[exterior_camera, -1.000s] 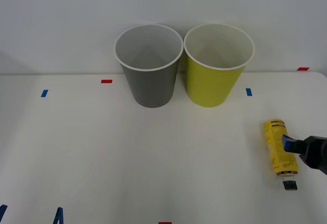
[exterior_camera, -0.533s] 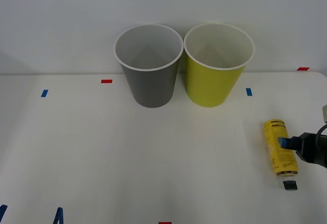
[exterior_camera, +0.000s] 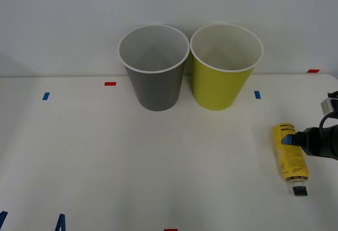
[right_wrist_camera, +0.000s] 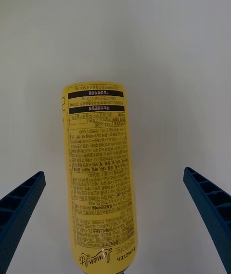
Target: Put cans in the gray bin and PET bottles in the light green bin.
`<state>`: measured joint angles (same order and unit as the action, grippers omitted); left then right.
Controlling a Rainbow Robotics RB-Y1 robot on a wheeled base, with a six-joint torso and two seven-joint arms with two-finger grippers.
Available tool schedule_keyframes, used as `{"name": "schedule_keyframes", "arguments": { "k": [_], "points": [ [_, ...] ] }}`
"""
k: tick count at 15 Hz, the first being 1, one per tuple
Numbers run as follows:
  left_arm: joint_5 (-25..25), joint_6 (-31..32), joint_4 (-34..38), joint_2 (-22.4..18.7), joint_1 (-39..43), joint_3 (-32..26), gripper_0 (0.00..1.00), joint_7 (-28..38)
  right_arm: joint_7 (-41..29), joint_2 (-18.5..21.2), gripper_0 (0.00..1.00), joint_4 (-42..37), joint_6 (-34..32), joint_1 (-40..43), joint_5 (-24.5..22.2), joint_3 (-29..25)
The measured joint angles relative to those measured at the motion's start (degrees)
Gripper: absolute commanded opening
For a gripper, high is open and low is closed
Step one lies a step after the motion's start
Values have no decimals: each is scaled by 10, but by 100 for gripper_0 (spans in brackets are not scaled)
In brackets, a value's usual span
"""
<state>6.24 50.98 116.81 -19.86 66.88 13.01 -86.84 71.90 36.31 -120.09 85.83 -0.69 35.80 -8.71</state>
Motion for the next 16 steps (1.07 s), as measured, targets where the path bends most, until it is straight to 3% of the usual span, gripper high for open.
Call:
{"name": "schedule_keyframes", "arguments": {
  "k": [2,6,16],
  "points": [
    [0,0,0,0,0,0,100,0,13,3,100,48,1,-34,27,3],
    [0,0,0,0,0,0,100,0,85,10,100,112,1,-77,32,18],
    [0,0,0,0,0,0,100,0,87,6,100,193,0,-123,29,37]
  ]
}}
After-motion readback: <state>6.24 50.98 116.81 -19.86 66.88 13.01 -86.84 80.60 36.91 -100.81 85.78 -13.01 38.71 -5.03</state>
